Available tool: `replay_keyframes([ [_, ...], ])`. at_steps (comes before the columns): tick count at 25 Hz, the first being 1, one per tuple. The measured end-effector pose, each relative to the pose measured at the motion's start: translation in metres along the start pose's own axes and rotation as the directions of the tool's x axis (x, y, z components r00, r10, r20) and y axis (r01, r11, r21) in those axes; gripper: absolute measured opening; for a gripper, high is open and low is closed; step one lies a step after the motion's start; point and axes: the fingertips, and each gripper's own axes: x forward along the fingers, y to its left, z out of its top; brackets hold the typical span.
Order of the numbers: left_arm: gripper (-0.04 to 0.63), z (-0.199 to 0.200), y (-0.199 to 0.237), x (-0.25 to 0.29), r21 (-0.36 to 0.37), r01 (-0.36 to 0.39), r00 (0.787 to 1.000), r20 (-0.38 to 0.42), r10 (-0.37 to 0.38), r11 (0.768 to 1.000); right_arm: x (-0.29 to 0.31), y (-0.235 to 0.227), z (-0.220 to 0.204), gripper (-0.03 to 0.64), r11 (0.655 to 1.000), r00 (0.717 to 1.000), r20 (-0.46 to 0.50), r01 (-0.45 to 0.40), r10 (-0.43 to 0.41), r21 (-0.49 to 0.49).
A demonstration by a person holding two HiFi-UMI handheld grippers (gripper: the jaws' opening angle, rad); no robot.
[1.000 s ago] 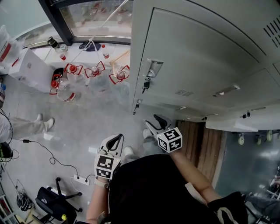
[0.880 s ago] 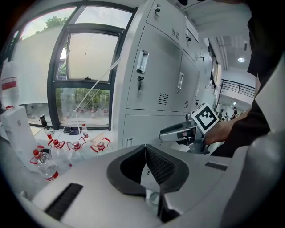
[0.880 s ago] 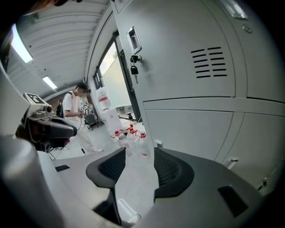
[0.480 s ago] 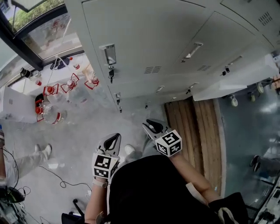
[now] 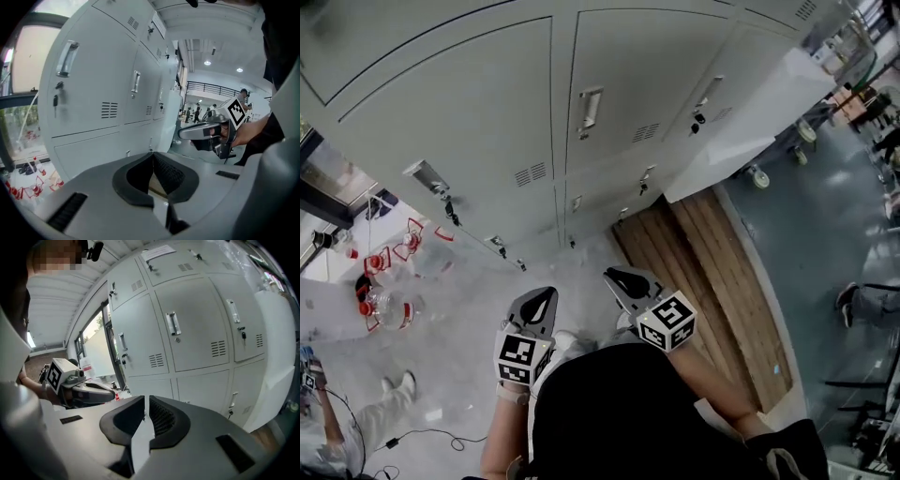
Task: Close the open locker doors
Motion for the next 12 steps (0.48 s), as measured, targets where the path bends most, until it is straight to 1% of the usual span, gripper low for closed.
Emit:
replay_keyframes([
  [6,0.018,0.06,-0.043,0.043,0.058,0.078,0.995,0.063,-0.082,0.995,-0.058,-0.031,0.05,0.052,0.999,0.993,0.112,0.039,-0.037,-0.014],
  [12,0.018,0.12,-0.075,0.059,0.087,0.113,0.978,0.165,-0.126,0.99,-0.108,-0.054,0.091,0.051,0.996,0.974,0.216,0.083,-0.073,-0.038],
])
